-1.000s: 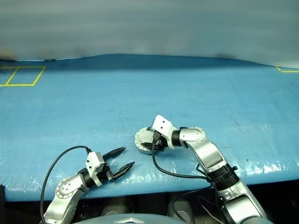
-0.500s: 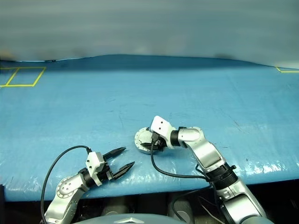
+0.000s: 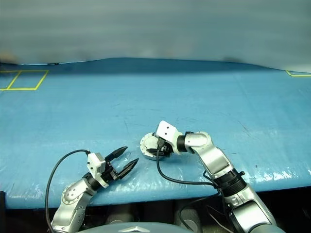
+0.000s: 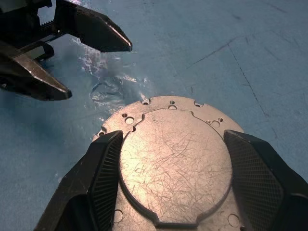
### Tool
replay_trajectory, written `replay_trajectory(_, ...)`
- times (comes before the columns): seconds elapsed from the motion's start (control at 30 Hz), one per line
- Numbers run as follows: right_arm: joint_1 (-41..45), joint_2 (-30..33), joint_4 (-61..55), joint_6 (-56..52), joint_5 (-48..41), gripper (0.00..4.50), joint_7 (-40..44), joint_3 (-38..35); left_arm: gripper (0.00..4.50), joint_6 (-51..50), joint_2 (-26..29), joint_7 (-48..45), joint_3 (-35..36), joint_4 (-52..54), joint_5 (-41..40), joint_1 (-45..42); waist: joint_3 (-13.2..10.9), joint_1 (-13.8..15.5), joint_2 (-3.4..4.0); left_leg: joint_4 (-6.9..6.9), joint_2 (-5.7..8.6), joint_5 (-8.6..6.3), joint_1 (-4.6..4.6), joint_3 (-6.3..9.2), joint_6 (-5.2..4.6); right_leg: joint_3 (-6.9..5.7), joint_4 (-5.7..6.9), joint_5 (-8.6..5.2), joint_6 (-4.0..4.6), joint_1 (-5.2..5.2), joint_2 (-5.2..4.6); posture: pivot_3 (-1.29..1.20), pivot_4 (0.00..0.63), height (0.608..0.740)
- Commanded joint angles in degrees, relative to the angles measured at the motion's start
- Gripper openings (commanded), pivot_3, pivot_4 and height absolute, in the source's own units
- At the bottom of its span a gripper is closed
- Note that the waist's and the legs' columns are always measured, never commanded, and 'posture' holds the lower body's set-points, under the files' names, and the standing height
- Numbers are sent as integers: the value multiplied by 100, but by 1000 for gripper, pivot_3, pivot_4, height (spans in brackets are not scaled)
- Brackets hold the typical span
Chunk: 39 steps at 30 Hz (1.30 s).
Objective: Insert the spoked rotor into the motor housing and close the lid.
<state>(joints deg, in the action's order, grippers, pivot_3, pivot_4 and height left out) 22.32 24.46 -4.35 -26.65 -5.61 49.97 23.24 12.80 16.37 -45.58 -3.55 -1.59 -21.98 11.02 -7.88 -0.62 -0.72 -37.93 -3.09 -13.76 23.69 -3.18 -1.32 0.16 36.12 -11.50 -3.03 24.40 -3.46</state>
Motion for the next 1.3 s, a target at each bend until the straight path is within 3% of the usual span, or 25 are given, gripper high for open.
replay_trajectory(0.03,-89,41,336,-193,190,3065,-101,89,3511,-232,-101,50,101,390,-317,-281,2,-2,-3,-2,0,0,0,-1,0,0,0,-1,-2,0,0,0,150,740)
replay_trajectory(0.1,-90,23,335,-183,189,3065,-132,66,3081,-375,-44,61,104,487,-284,-374,3,-4,-5,-3,1,0,1,-1,0,1,0,-1,-2,-2,0,0,150,740)
replay_trajectory(0.4,-118,0,305,-184,178,3065,-195,18,98,-799,344,20,-340,442,469,-647,3,-7,-5,-2,1,0,0,-14,0,0,0,-2,-4,-2,5,0,150,740)
replay_trajectory(0.83,-209,0,229,-201,140,3065,-273,-18,42,-833,334,255,-458,366,973,-629,3,-6,-5,-1,0,0,0,0,0,1,0,-1,-2,0,1,0,150,740)
replay_trajectory(1.07,-239,-10,204,-199,137,3065,-278,2,42,-798,117,143,-457,423,779,-566,3,-6,-5,-1,1,0,0,2,0,1,0,-1,-1,1,0,0,150,740)
replay_trajectory(1.3,-238,-15,170,-223,123,3065,-278,7,42,-1215,381,235,-644,328,1148,-596,6,-5,-8,0,1,0,-1,3,0,1,0,-3,-5,-1,0,0,150,740)
